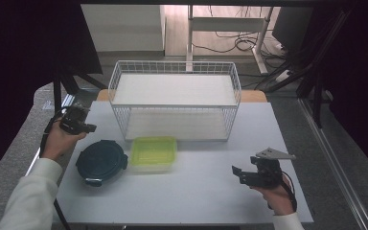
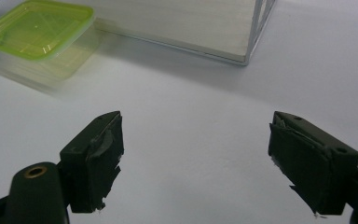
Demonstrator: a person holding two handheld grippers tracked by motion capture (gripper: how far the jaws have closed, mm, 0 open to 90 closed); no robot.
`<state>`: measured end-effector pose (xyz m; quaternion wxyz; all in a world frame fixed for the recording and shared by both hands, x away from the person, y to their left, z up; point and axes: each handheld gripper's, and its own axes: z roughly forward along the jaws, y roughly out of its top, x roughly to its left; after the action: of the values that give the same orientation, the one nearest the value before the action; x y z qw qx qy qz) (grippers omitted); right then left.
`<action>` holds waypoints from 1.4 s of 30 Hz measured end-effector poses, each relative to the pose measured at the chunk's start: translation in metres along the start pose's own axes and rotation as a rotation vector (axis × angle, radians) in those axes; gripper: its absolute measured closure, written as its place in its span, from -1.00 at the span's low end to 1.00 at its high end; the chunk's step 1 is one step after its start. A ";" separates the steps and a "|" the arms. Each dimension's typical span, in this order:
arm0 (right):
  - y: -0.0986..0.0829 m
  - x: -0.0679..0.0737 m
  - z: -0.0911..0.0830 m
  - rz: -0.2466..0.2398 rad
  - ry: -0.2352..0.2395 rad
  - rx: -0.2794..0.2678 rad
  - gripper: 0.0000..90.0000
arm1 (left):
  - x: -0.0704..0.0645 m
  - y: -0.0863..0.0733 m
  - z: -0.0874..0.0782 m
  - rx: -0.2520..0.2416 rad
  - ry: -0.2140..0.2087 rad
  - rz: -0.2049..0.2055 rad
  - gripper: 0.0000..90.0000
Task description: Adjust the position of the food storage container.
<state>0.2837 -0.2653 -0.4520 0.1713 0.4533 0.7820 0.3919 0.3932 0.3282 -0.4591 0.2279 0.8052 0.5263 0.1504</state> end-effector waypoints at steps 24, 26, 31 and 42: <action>-0.004 -0.004 0.004 0.008 -0.007 0.016 -0.61 | -0.027 0.004 0.031 0.145 -0.082 0.142 1.00; -0.004 -0.004 0.004 0.009 -0.007 0.017 -0.61 | -0.028 0.004 0.032 0.141 -0.078 0.148 1.00; -0.005 -0.005 0.003 0.013 -0.008 0.017 -0.61 | -0.031 0.004 0.030 0.144 -0.071 0.175 1.00; -0.006 -0.005 0.003 0.014 -0.013 0.021 -0.61 | -0.051 -0.012 0.022 0.123 -0.111 0.190 1.00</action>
<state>0.2844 -0.2702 -0.4592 0.1688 0.4628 0.7819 0.3819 0.3745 0.2809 -0.4842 0.1918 0.8710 0.4424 0.0941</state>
